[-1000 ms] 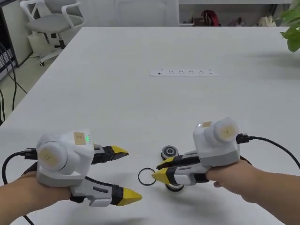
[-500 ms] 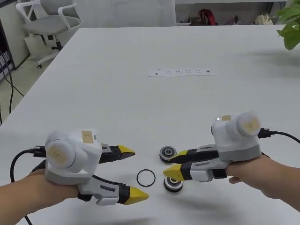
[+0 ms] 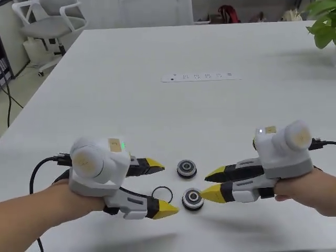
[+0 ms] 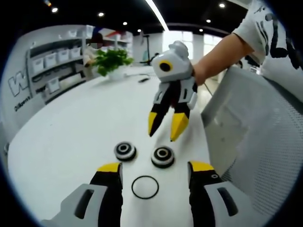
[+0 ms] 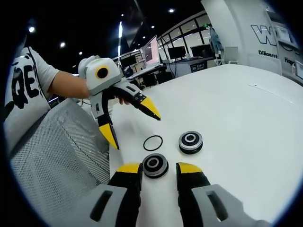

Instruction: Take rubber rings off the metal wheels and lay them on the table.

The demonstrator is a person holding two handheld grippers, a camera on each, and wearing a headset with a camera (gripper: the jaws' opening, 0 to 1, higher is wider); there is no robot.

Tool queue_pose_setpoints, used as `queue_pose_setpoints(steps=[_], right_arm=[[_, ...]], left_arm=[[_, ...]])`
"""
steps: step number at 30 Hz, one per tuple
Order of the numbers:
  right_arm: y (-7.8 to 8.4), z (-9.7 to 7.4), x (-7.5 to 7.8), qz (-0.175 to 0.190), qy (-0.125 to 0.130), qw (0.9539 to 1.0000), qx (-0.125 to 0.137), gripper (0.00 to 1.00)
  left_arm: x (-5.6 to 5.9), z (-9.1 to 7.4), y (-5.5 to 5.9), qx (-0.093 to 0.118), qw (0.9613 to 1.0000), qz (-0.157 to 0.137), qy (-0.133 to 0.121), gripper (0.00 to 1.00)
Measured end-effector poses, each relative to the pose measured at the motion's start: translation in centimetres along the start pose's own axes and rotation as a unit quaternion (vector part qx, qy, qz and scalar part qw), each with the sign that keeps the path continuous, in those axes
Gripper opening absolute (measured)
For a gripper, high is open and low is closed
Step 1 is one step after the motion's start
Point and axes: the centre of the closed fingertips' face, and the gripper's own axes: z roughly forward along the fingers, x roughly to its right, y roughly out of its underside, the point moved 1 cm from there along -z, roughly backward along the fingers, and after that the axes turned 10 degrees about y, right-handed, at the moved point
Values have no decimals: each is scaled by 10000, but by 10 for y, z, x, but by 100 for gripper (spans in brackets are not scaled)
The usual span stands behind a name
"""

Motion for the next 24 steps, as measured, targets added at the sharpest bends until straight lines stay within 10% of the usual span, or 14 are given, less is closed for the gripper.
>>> queue_pose_setpoints(steps=[24], right_arm=[[23, 17, -8, -589, -39, 9978, -316, 19]], left_arm=[[5, 36, -2, -199, 9994, -78, 289, 33]])
